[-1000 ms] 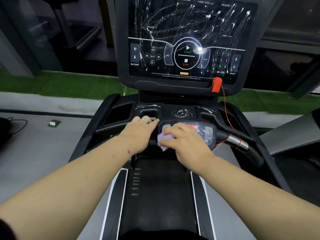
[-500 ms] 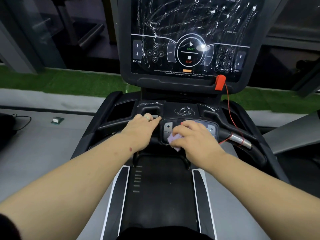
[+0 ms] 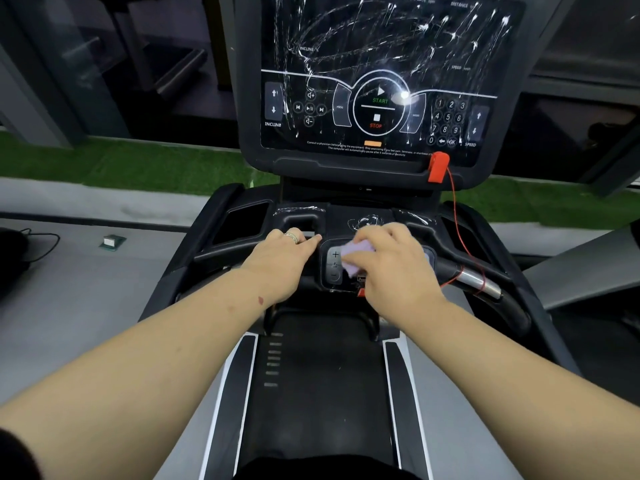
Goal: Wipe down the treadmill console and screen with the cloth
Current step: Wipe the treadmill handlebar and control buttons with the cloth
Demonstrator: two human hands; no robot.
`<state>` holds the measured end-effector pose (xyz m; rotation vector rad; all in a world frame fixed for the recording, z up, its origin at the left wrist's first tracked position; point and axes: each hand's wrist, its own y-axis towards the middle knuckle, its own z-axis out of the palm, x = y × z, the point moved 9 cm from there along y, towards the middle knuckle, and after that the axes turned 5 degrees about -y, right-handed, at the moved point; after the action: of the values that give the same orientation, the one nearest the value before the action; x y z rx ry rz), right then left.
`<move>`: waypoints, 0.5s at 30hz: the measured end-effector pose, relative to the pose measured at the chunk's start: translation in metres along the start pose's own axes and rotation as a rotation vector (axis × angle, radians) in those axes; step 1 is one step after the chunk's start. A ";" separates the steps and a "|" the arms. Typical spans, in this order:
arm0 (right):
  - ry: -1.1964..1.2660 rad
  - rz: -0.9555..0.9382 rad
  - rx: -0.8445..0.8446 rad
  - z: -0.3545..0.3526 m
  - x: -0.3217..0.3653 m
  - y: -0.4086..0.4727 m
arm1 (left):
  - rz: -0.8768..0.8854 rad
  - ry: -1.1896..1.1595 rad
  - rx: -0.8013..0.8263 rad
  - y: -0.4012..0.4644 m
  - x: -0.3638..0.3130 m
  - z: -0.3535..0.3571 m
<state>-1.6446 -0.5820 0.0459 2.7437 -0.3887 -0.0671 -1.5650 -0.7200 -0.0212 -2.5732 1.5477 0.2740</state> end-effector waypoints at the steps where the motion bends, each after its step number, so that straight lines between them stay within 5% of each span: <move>1: 0.017 0.017 -0.017 0.000 0.005 0.003 | -0.003 -0.001 0.001 0.000 0.000 0.000; 6: -0.010 -0.232 0.121 0.025 0.027 -0.016 | -0.003 -0.021 0.015 0.001 0.002 0.001; 12: 0.048 0.103 -0.053 0.007 -0.001 0.006 | 0.002 -0.024 0.009 0.000 0.002 0.002; 15: 0.020 -0.046 -0.004 0.018 0.027 -0.001 | 0.001 -0.027 0.019 0.002 0.003 0.002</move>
<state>-1.6204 -0.5947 0.0284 2.7478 -0.3200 -0.0522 -1.5654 -0.7235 -0.0238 -2.5432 1.5354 0.2919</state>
